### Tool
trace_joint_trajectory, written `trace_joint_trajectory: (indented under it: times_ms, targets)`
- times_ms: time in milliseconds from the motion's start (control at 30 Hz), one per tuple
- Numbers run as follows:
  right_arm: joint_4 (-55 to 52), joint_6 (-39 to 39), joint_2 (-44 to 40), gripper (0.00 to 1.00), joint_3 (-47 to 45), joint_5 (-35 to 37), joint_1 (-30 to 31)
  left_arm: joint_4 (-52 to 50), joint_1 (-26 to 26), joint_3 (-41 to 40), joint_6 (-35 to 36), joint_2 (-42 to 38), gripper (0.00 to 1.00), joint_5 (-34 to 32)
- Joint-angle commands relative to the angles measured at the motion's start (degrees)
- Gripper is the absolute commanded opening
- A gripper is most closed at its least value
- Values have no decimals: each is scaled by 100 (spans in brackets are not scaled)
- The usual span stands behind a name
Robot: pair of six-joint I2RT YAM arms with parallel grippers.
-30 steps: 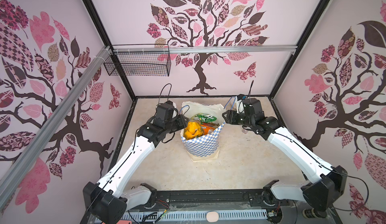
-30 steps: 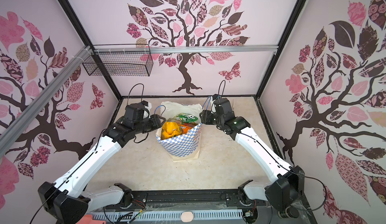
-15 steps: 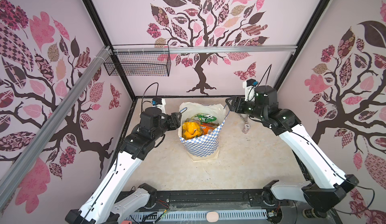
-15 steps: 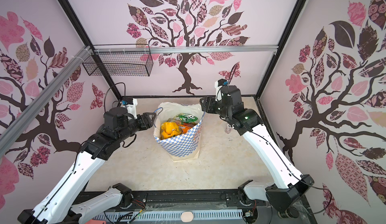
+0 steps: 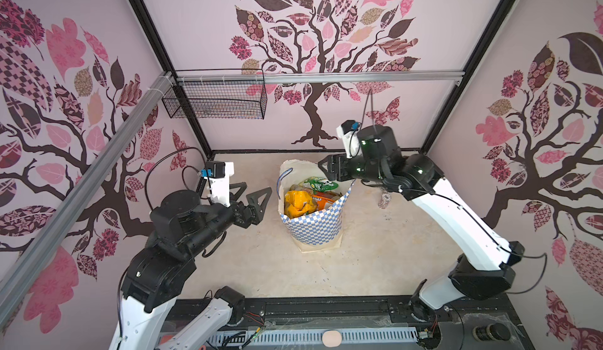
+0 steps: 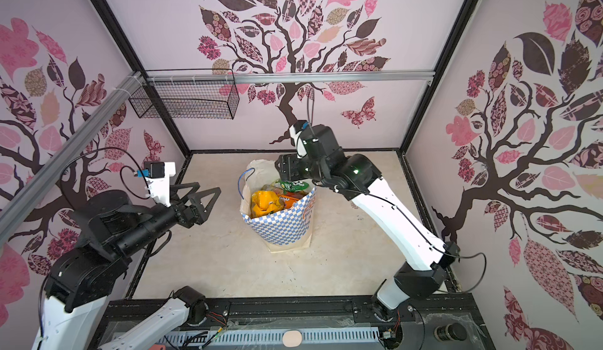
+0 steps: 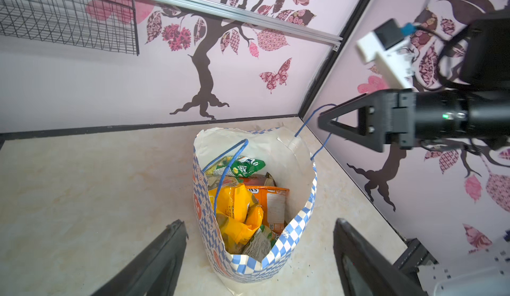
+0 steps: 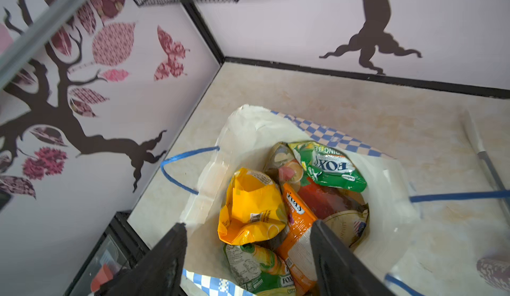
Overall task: Take the snacks out of the paper bag
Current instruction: Pick up the snack from the paper bag.
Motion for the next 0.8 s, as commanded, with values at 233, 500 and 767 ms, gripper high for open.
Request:
trace_joint_trajectory:
  times_ms: [233,500,767]
  targets:
    - [-244,-135,1075,73,-104,23,428,-872,-17,-317,1124,-282,94,1013]
    - [440,35,1450,75,-678,373,492,-882,-52,-484,1211,-205,96,487]
    - [782,190,1851,73,-720,143,513,-853,-61,-493,1028,-68,97,339]
